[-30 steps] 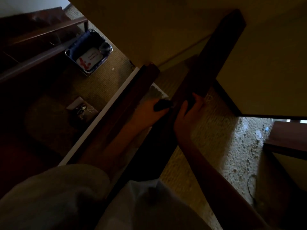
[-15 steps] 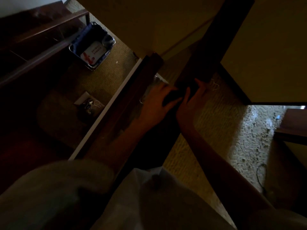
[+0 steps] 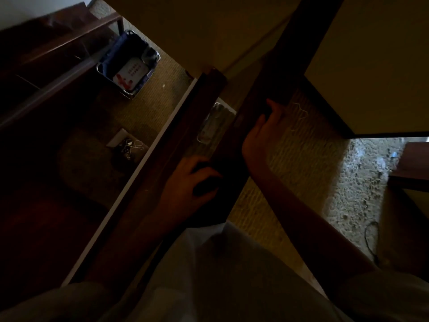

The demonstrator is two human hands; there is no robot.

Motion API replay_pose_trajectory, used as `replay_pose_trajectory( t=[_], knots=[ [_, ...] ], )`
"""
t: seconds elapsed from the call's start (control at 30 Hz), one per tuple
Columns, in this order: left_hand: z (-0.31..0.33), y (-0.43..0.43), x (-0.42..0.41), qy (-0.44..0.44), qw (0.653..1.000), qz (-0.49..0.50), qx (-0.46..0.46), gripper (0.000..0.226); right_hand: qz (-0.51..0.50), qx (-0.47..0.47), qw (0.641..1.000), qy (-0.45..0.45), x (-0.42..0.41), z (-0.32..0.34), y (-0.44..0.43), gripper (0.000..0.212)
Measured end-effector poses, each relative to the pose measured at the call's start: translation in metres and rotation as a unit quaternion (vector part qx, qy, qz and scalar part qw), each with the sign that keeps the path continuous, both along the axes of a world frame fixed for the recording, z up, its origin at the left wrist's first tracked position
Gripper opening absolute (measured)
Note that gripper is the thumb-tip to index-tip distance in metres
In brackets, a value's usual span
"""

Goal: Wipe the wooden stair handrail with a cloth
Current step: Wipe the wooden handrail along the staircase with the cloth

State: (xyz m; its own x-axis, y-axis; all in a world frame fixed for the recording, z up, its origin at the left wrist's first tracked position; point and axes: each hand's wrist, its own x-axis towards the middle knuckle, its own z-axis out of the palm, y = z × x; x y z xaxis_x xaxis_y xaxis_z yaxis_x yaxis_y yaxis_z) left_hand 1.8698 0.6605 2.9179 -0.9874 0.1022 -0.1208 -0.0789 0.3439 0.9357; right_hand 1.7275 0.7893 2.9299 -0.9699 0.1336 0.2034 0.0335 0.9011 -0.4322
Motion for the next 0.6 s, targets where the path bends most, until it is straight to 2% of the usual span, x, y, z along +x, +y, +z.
replay_pose_trajectory(
  t=[0.1, 0.2, 0.33, 0.47, 0.6],
  knots=[
    [-0.009, 0.014, -0.058, -0.045, 0.994, 0.062, 0.084, 0.028, 0.002, 0.002, 1.0, -0.001, 0.0, 0.002, 0.0, 0.031],
    [-0.012, 0.028, -0.109, -0.083, 0.971, 0.137, 0.18, 0.025, 0.003, 0.012, 1.0, -0.004, 0.001, 0.004, 0.002, 0.031],
    [-0.017, 0.028, -0.091, -0.139, 0.931, 0.192, 0.278, 0.014, -0.007, 0.007, 1.0, -0.013, 0.001, 0.003, 0.001, 0.032],
    [-0.036, 0.005, -0.037, -0.172, 0.943, 0.14, 0.249, 0.022, -0.008, -0.011, 1.0, -0.011, 0.001, -0.001, -0.001, 0.033],
    [-0.044, 0.001, -0.029, -0.173, 0.957, 0.124, 0.195, 0.032, -0.018, 0.006, 1.0, -0.022, -0.002, -0.002, -0.001, 0.035]
  ],
)
